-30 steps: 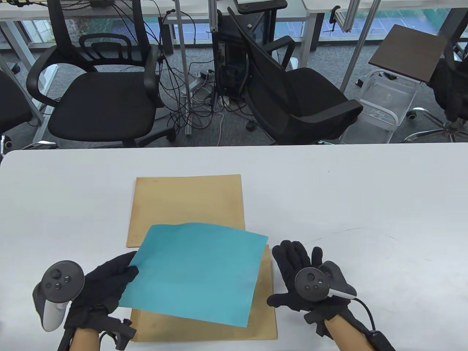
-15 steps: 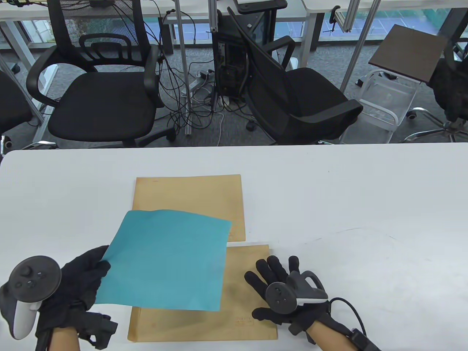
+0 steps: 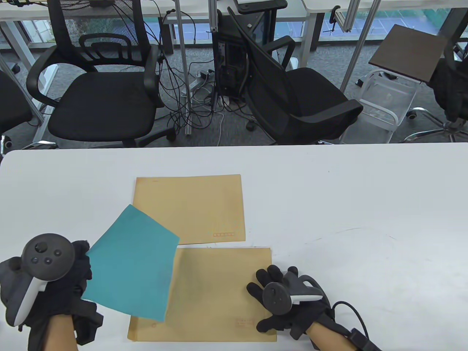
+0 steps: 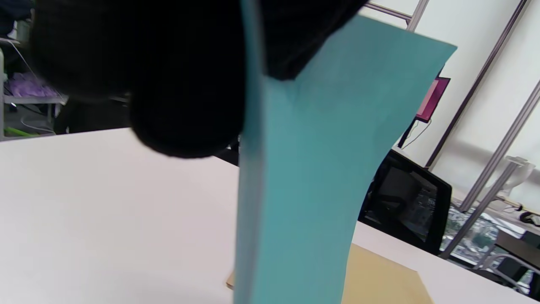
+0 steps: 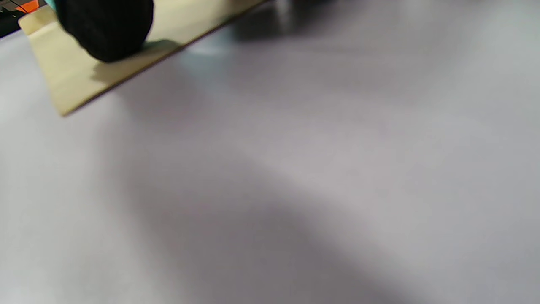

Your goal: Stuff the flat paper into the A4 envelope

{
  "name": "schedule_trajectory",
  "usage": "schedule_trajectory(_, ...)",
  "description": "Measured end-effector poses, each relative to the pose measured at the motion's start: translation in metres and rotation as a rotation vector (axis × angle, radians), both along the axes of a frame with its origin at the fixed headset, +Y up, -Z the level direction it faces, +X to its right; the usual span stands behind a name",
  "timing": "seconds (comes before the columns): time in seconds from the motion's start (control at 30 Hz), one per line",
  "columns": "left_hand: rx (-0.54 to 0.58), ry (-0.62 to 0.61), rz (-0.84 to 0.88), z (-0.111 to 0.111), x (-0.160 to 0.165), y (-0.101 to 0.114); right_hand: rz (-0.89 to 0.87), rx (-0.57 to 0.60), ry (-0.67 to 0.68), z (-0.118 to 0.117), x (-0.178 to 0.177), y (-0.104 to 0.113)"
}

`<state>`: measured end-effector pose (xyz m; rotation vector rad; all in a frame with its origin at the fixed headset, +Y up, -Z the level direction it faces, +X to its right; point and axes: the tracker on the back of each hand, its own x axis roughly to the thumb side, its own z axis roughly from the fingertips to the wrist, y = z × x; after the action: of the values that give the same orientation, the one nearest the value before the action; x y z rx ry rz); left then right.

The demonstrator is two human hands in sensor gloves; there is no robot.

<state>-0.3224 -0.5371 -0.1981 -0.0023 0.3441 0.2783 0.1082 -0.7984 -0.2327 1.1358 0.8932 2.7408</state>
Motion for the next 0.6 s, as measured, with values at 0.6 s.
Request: schedule_trajectory(0.6,-0.059,0.049,-0.272,0.004,0.008,0.001,-0.015,-0.033,-0.013,-0.001,0.002,-0.002)
